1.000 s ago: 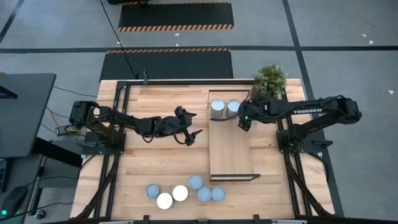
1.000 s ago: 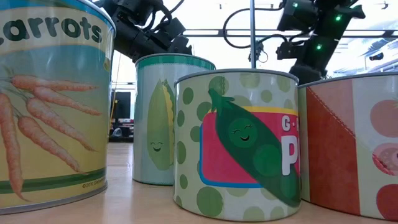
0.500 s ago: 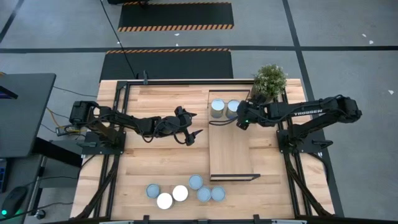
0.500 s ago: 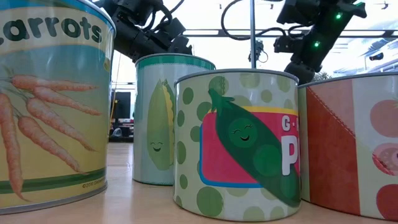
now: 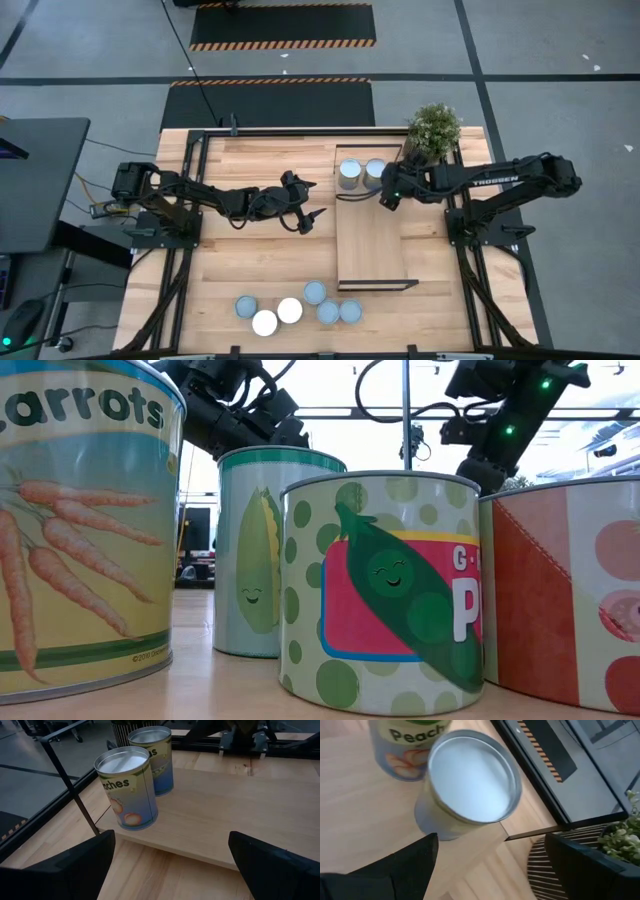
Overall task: Pick and place cans onto a shelf
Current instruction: Adjust the cans on the shelf
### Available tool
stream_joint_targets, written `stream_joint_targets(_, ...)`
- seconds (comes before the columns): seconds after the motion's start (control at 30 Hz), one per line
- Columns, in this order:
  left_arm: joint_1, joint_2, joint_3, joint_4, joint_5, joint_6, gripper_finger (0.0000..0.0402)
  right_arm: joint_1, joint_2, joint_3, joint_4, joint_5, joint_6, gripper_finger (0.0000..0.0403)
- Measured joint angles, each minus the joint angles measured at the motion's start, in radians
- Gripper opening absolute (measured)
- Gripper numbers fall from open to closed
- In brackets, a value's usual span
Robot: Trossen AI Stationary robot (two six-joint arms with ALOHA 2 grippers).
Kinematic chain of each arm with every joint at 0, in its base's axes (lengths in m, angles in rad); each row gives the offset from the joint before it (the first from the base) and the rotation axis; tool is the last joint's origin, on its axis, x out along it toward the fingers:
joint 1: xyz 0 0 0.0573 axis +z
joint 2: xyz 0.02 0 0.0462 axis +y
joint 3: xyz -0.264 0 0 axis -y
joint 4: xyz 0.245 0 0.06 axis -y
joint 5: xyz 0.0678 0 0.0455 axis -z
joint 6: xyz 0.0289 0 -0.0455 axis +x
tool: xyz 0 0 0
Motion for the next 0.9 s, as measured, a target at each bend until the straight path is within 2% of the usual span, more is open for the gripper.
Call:
stream_joint_targets(0.17, 0.000, 0.000, 0.000, 0.007, -0.009, 0.009, 0.0396, 0.049, 0.000, 0.000, 0.000, 0.032, 0.038, 0.0373)
stream_joint_targets(0.3, 0.011, 0.001, 0.000, 0.079, -0.174, 0.024, 0.0396, 0.098, 0.000, 0.000, 0.030, 0.074, 0.061, 0.0373)
stream_joint_targets(0.37, 0.028, 0.014, 0.000, 0.086, -0.206, 0.006, 0.0396, 0.117, 0.000, 0.000, 0.069, 0.072, 0.061, 0.0373)
stream_joint_targets(0.47, 0.062, 0.057, 0.000, 0.089, -0.172, 0.002, 0.0396, 0.142, 0.001, 0.000, 0.133, 0.064, 0.046, 0.0373)
stream_joint_targets(0.7, 0.122, 0.196, 0.012, 0.298, -0.157, -0.019, 0.0396, 0.178, 0.046, 0.000, 0.262, 0.054, -0.006, 0.0373)
stream_joint_targets(0.9, 0.148, 0.262, 0.075, 0.303, -0.158, -0.018, 0.0396, 0.196, 0.080, 0.000, 0.269, 0.049, 0.035, 0.0373)
